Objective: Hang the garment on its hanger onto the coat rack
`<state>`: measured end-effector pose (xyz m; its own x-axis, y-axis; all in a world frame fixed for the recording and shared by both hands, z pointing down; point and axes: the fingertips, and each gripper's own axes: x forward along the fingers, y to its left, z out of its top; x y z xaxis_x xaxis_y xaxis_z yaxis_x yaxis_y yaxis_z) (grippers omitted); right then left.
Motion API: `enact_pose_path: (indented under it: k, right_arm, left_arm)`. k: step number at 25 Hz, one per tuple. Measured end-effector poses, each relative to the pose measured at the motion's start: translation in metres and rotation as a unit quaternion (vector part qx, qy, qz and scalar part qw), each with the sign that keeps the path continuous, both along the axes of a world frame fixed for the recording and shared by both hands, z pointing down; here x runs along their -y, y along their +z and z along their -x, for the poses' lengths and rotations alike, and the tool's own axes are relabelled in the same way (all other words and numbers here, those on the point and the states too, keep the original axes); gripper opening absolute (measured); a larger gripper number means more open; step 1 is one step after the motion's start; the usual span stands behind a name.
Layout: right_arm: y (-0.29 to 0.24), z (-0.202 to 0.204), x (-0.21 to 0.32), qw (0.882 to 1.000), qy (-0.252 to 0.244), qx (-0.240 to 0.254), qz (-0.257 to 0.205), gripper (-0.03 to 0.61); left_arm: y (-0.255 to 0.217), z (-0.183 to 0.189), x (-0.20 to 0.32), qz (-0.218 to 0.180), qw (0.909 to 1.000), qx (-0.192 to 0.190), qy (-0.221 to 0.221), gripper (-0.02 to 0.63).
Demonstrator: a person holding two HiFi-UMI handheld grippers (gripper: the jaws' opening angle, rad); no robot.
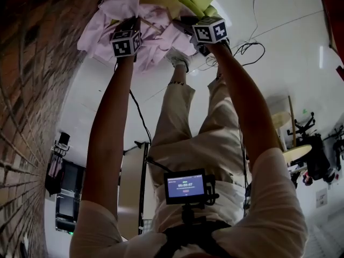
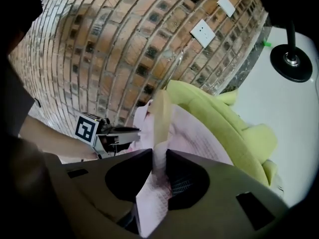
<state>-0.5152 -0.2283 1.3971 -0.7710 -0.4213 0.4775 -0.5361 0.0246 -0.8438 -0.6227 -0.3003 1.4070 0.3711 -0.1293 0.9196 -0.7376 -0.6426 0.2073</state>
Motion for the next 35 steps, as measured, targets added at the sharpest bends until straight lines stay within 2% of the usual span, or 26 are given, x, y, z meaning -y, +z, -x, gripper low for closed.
enact_pose_path:
  k: [5,9,12,16,20,25,30,35]
  right_arm:
    - [-0.011,0.021,0.008,0.999,-0.004,-0.005,-0.037,0.061]
    - [-0.011,0.035,0.013,0.998,0.019,-0.029,-0.05,0.049]
    - [-0.015,0.045,0.017,0.993,0.017,-0.086,-0.076,0.018]
    - [-0.038,0.053,0.01,0.985,0.018,-0.142,-0.098,0.012]
    - [-0.084,0.059,0.014,0.976,0.011,-0.163,-0.146,0.01]
    - [-0.129,0.063,0.016,0.967,0.019,-0.176,-0.182,0.009]
    - [-0.187,0.06,0.009,0.959,0.013,-0.179,-0.218,0.009]
    - [-0.268,0.057,-0.002,0.952,0.007,-0.169,-0.255,0.008]
  left_arm:
    - [0.008,0.011,-0.002,-0.004,0.9999,0.0,-0.011,0.044]
    - [0.011,0.013,-0.009,-0.018,0.9998,-0.005,-0.011,0.034]
    - [0.009,0.012,-0.01,-0.031,0.9994,-0.001,-0.013,0.017]
    - [-0.008,0.014,-0.029,-0.027,0.9994,0.001,0.02,0.005]
    - [-0.048,0.007,-0.041,-0.022,0.9989,-0.037,0.015,0.003]
    - [-0.096,0.004,-0.053,-0.03,0.9955,-0.089,0.011,0.003]
    - [-0.156,0.008,-0.063,-0.045,0.9921,-0.117,-0.005,0.003]
    - [-0.238,0.011,-0.075,-0.075,0.9877,-0.138,-0.006,0.003]
